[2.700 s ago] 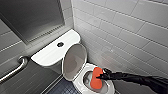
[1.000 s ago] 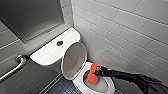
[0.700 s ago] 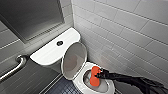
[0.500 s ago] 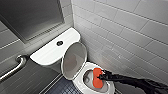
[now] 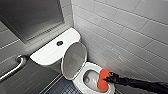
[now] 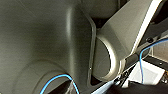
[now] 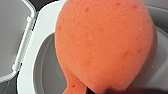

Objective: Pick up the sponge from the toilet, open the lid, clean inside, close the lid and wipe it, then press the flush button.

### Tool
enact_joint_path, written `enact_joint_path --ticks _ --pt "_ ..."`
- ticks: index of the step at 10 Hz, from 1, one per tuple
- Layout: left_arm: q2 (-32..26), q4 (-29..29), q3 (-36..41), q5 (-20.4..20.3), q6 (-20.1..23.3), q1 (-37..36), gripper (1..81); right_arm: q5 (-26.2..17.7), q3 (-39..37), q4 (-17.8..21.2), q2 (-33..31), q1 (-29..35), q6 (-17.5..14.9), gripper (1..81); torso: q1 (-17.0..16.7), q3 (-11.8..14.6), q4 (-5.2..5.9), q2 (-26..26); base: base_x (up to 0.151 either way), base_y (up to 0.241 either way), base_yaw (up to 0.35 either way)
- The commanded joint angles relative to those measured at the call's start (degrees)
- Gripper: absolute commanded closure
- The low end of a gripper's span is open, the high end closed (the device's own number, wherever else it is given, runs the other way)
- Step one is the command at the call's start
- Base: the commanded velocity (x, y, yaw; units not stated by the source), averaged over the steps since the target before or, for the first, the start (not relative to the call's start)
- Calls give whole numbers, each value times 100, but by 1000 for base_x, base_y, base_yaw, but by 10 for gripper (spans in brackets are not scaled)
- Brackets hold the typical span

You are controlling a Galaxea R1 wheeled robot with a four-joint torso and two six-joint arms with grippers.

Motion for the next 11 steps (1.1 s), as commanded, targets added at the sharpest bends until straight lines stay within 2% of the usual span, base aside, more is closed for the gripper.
enact_joint_path --ticks 1,3,6,11 --pt "54 77 3 139 30 170 10 97 575 66 -576 133 52 811 0 0 0 0 0 0 0" --pt "107 77 -6 226 39 170 10 352 943 145 -1023 -165 184 811 0 0 0 0 0 0 0" --pt "125 77 2 297 22 170 10 721 1647 154 -1675 -684 211 811 0 0 2 0 0 0 0" --pt "125 77 2 297 22 170 10 1328 2060 75 -1798 -1730 158 811 0 0 2 0 0 0 0"
